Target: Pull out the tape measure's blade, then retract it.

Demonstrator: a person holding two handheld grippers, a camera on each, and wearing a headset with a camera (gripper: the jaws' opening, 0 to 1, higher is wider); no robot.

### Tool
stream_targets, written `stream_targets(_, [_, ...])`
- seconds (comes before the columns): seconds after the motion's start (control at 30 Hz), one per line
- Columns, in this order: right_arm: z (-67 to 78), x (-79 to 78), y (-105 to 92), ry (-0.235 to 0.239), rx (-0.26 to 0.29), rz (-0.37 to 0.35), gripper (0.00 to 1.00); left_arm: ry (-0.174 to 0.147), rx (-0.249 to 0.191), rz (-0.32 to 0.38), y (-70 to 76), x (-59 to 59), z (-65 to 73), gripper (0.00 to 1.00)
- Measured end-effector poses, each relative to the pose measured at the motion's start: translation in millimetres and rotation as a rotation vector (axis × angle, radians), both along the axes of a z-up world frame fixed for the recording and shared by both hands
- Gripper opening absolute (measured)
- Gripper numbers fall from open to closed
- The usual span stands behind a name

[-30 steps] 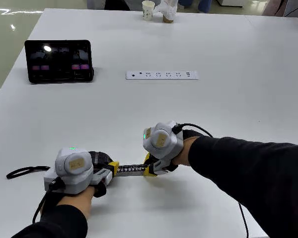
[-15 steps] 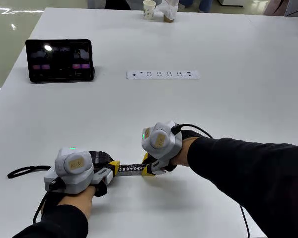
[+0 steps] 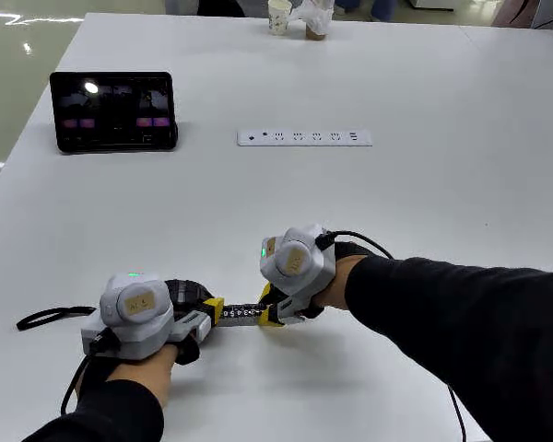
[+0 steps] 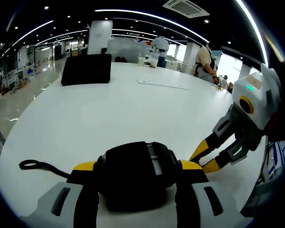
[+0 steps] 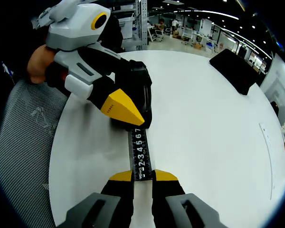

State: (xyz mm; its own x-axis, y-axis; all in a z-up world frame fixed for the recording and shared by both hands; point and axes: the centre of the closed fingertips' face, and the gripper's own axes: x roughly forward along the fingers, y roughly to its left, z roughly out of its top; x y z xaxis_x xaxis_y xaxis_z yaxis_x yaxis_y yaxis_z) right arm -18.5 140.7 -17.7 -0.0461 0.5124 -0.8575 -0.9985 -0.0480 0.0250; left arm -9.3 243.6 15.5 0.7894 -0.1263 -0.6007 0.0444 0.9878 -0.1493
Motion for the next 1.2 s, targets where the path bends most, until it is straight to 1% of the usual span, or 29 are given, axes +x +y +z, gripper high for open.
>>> stream_targets(0.13, [-0.1,0.2,-0.4,0.002,0.001,-0.004,0.11,-0.001,-0.004,0.0,0.4,-0.1,0.2,0.6])
stream_targets(0.27, [0.1,-0.4,3.9,0.018,0.016,-0.027,0.11,-0.003,-0.007,-0.004,0.5,-0.1,0.6,0.6])
stream_targets(0.43, [-2.1,-1.9,10.3,0.015,0.022,-0.016,0.11,-0.004,-0.007,-0.01,0.5,-0.2,0.9,0.6])
stream_targets(0.87, [-1.1,-1.6,11.9,0.015,0.029,-0.012,0.11,-0.003,-0.005,-0.008,0.3,-1.2,1.3,0.6])
stream_targets(1.0, [-0.1,-1.8,10.9,0.015,0.023,-0.002,0.11,-0.001,-0.005,-0.01,0.3,-1.4,1.1,0.6])
stream_targets(1.2, [0.4,-2.9,12.9,0.008,0.023,0.003,0.11,-0.002,0.007,-0.017,-0.6,-2.0,1.1,0.59])
